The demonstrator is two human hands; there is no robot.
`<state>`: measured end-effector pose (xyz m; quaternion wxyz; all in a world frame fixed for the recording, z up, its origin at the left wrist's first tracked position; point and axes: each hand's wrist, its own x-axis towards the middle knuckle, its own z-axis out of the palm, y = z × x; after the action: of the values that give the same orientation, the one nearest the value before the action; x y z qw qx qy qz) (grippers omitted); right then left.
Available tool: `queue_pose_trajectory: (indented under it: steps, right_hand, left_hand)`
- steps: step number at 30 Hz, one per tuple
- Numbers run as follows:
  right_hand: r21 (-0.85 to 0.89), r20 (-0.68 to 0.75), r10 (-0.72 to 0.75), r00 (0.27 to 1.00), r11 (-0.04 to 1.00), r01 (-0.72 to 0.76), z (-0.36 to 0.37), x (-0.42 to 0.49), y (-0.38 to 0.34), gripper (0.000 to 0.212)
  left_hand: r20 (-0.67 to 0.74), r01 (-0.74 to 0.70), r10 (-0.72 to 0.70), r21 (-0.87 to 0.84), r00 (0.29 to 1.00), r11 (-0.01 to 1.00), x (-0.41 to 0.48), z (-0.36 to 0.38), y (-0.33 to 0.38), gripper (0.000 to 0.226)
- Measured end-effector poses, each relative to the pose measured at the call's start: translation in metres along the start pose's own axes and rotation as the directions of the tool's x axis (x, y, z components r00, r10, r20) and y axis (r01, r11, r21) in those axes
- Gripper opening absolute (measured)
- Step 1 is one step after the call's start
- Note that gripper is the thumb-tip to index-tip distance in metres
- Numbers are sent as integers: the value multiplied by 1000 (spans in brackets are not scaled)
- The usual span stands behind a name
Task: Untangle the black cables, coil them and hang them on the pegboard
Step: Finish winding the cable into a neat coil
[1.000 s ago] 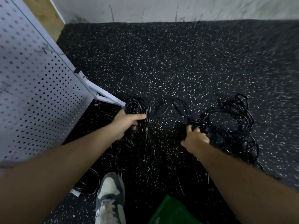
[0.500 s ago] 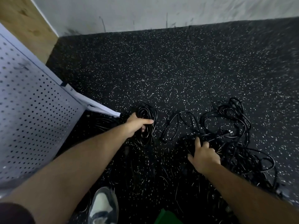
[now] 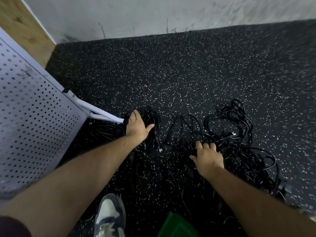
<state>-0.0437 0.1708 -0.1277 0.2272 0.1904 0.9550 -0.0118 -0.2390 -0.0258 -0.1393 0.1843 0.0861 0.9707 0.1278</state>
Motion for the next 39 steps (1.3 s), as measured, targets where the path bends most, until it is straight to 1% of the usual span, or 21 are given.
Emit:
queue_pose_trajectory:
  steps: [3, 4, 6, 7, 10, 12, 14, 17, 19, 20, 22, 23, 25, 27, 28, 29, 31, 33, 34, 37, 39]
  right_hand:
    - [3, 6, 12, 1000, 1000, -12, -2, -6, -2, 66]
    - [4, 16, 15, 1000, 1000, -15, -1, -8, -3, 65]
    - [5, 31, 17, 999, 1000, -17, -1, -10, -6, 64]
    - [0, 32, 16, 999, 1000, -16, -1, -9, -7, 64]
    - [-15, 23, 8, 1000, 1000, -8, -2, -5, -8, 64]
    - [0, 16, 3, 1000, 1000, -3, -2, -1, -8, 61]
    - [19, 0, -2, 1000, 1000, 2, -4, 1, -7, 56]
    - [26, -50, -21, 999, 999, 22, -15, -1, -3, 49]
    - [18, -103, -38, 994, 999, 40, -30, -5, 3, 47]
    - [18, -134, -49, 990, 998, 52, -39, -10, 7, 46]
    - [42, -200, -83, 976, 995, 93, -61, -25, 15, 44]
    - [78, -231, -89, 969, 991, 109, -74, -35, 20, 43]
    - [254, -277, -42, 960, 960, 115, -109, -57, 28, 38]
    - [455, -328, 39, 944, 882, 121, -156, -82, 40, 32]
    - [526, -373, 70, 925, 837, 149, -183, -96, 47, 29]
    - [584, -419, 97, 903, 790, 186, -210, -110, 55, 26]
    - [676, -496, 164, 853, 690, 260, -264, -142, 72, 22]
    - [751, -540, 236, 808, 569, 336, -316, -174, 91, 18]
    - [794, -543, 277, 793, 475, 378, -341, -190, 100, 15]
    - [860, -502, 370, 782, 118, 496, -403, -240, 125, 15]
    - [833, -491, 386, 781, -55, 551, -432, -272, 137, 13]
  left_hand:
    - [-147, -228, 267, 235, 952, 945, -15, 6, -13, 72]
    - [-128, -315, 369, 318, 921, 894, -19, 10, -16, 61]
    - [42, -469, 504, 443, 862, 764, -26, 20, -23, 57]
    - [141, -500, 498, 471, 856, 726, -27, 25, -27, 61]
    - [338, -463, 325, 515, 883, 721, -22, 31, -39, 75]
    - [391, -471, 283, 562, 876, 680, -19, 30, -45, 76]
    - [395, -485, 294, 586, 870, 649, -19, 27, -44, 74]
    - [244, -472, 412, 582, 878, 662, -31, 16, -26, 65]
    - [170, -526, 531, 553, 830, 646, -46, 6, -6, 53]
    - [176, -577, 580, 515, 795, 634, -55, 0, 5, 48]
    - [280, -665, 606, 377, 745, 644, -74, -15, 33, 41]
    - [339, -681, 593, 300, 730, 668, -86, -24, 49, 42]
    - [444, -640, 531, 137, 722, 756, -104, -40, 77, 57]
    - [448, -571, 532, -58, 718, 819, -124, -64, 111, 84]
    - [420, -554, 576, -187, 701, 811, -137, -82, 131, 92]
    - [364, -554, 641, -323, 675, 767, -152, -102, 154, 91]
    - [200, -574, 738, -511, 645, 640, -183, -144, 199, 62]
    - [71, -544, 747, -640, 661, 543, -215, -189, 238, 34]
    - [44, -507, 735, -697, 677, 508, -231, -210, 251, 27]
    - [-5, -408, 740, -837, 673, 366, -283, -260, 282, 18]
    - [-83, -433, 731, -849, 677, 304, -315, -286, 296, 20]
